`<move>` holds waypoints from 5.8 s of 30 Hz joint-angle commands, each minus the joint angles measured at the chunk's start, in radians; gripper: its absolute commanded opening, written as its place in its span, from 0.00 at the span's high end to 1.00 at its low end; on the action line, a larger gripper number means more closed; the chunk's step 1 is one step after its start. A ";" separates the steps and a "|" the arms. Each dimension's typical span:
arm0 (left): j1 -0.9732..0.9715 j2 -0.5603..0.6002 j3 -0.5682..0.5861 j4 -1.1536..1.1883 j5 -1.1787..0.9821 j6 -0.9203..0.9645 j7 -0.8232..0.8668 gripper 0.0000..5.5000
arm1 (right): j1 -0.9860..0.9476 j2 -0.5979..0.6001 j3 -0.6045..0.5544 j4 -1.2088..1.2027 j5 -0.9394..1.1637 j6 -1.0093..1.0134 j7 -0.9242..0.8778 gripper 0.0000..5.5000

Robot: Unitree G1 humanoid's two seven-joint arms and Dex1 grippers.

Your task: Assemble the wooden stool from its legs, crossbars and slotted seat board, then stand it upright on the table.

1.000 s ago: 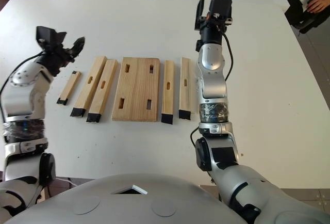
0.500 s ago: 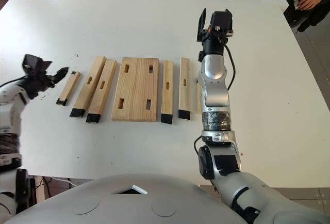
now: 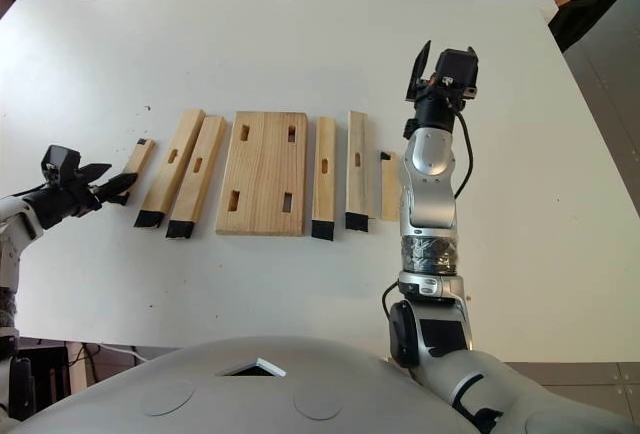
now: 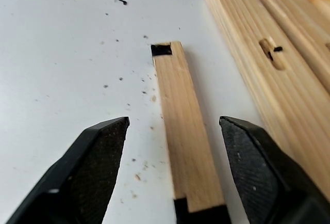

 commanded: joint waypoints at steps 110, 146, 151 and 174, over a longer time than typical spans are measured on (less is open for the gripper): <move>-0.255 -0.257 -0.216 -0.492 -0.391 0.042 -0.088 0.51 | -0.378 -0.688 0.126 0.004 0.658 0.495 1.403 0.76; -0.448 -0.969 -0.328 -0.055 0.010 -0.390 0.824 0.51 | -0.274 -0.643 0.312 0.322 0.308 0.025 1.671 0.76; -0.440 -0.975 -0.334 -0.061 -0.005 -0.389 0.816 0.51 | -0.261 -0.662 0.323 0.309 0.301 0.050 1.702 0.76; -0.395 -0.972 -0.394 -0.136 -0.044 -0.313 0.800 0.51 | -0.188 -0.624 0.404 0.410 0.237 0.095 1.664 0.76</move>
